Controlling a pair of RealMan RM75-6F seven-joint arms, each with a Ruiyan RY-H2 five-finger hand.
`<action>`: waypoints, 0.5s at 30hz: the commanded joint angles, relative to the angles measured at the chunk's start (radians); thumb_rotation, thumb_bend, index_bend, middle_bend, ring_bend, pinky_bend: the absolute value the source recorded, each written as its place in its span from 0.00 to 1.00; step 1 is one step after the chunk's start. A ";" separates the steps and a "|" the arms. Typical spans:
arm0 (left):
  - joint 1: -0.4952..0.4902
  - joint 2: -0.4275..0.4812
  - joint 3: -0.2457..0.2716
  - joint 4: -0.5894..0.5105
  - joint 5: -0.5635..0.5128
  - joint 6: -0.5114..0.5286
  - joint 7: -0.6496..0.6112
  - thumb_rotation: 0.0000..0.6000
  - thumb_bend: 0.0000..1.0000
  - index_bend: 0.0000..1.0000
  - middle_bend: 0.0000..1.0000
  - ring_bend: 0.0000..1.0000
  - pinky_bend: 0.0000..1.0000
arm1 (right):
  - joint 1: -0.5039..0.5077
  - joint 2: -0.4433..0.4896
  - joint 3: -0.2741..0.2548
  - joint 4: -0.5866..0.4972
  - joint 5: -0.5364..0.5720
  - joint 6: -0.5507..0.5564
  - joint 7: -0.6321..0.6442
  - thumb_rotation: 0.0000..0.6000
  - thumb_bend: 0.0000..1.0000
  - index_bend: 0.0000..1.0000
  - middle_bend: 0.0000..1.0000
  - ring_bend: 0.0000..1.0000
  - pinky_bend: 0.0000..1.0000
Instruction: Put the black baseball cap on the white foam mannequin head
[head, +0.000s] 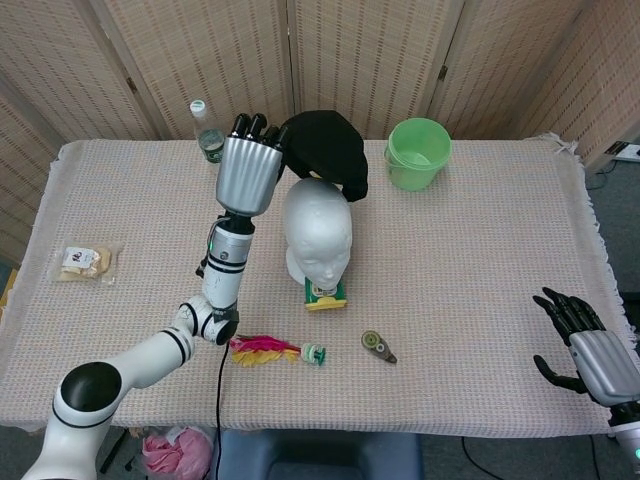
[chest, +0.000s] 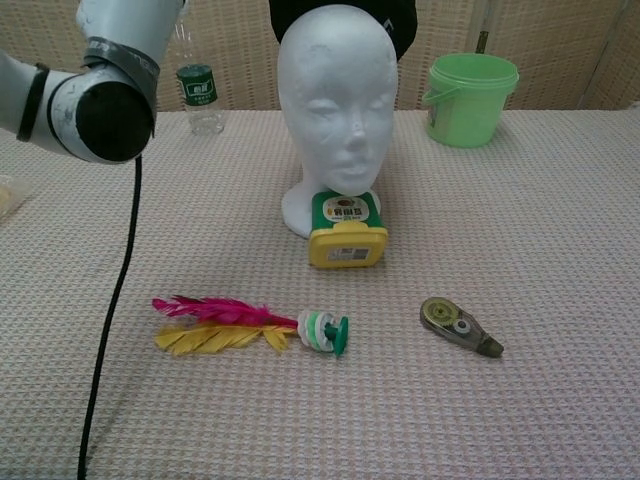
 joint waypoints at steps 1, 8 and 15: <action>0.053 0.058 0.014 -0.158 0.002 0.049 0.136 1.00 0.51 0.60 0.75 0.47 0.48 | -0.006 0.004 -0.009 0.001 -0.016 0.013 0.007 1.00 0.30 0.00 0.00 0.00 0.00; 0.104 0.113 0.022 -0.353 0.018 0.107 0.279 1.00 0.51 0.61 0.76 0.48 0.49 | -0.017 0.009 -0.024 0.006 -0.050 0.041 0.018 1.00 0.30 0.00 0.00 0.00 0.00; 0.164 0.147 0.052 -0.534 0.052 0.172 0.413 1.00 0.51 0.62 0.77 0.49 0.50 | -0.018 0.008 -0.038 0.004 -0.079 0.048 0.014 1.00 0.30 0.00 0.00 0.00 0.00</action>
